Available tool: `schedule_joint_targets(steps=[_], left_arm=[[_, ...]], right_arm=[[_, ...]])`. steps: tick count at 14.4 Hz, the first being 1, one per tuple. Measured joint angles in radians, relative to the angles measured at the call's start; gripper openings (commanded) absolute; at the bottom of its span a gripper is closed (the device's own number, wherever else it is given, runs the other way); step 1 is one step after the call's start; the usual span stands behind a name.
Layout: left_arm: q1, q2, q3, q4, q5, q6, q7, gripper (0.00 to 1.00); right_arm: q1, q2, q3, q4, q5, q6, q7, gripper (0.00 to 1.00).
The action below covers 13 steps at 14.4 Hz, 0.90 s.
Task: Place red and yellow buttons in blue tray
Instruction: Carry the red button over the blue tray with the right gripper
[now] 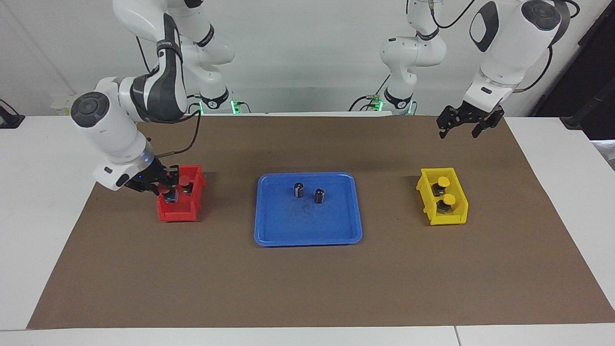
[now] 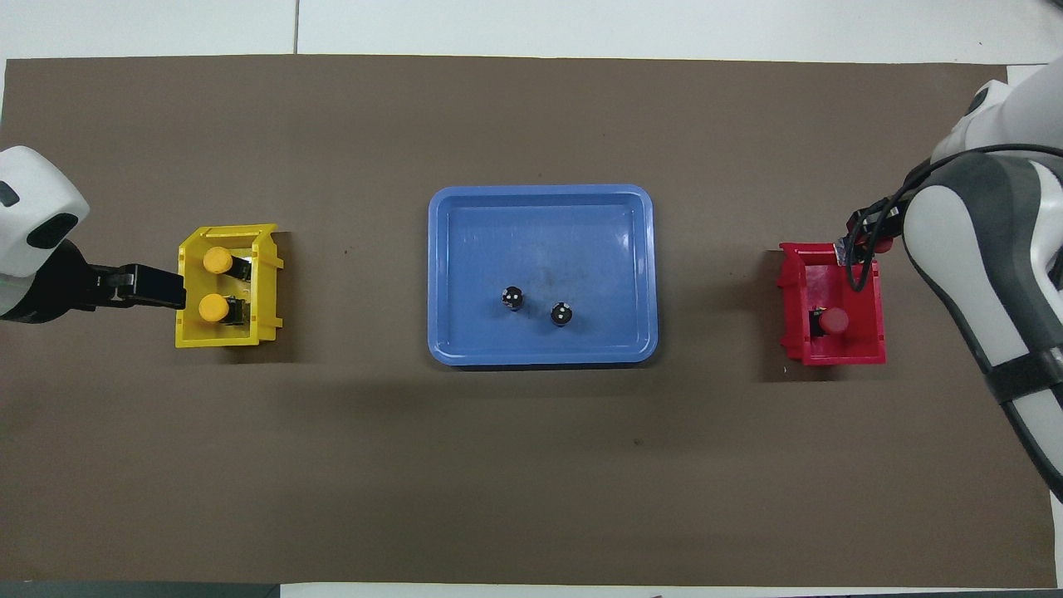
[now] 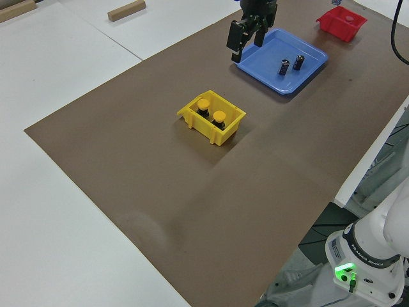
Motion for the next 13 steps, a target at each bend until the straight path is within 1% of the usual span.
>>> schedule_joint_targets(steps=[2,4,6,8,10,11,13], left_arm=[[0.025,-0.005,0.008,-0.027,0.000,0.023,0.002,0.98],[0.067,-0.024,0.014,-0.129,0.000,0.143,0.036,0.97],[0.078,-0.026,0.017,-0.241,0.000,0.267,0.057,0.92],[0.076,-0.006,0.013,-0.309,0.000,0.362,0.059,0.84],[0.068,0.028,0.009,-0.324,0.000,0.408,0.059,0.76],[0.067,0.044,0.006,-0.325,0.000,0.416,0.060,0.75],[0.067,0.070,0.004,-0.325,0.000,0.445,0.061,0.71]], right_arm=[[0.062,0.046,0.027,0.094,0.002,-0.037,0.100,0.13],[0.129,0.110,0.083,0.170,0.001,-0.036,0.226,0.12],[0.200,0.203,0.127,0.285,0.000,-0.036,0.384,0.11],[0.280,0.309,0.134,0.396,-0.003,-0.027,0.497,0.11],[0.336,0.391,0.133,0.444,-0.013,0.022,0.559,0.11],[0.353,0.417,0.133,0.448,-0.022,0.045,0.577,0.11],[0.369,0.439,0.134,0.448,-0.029,0.082,0.605,0.11]])
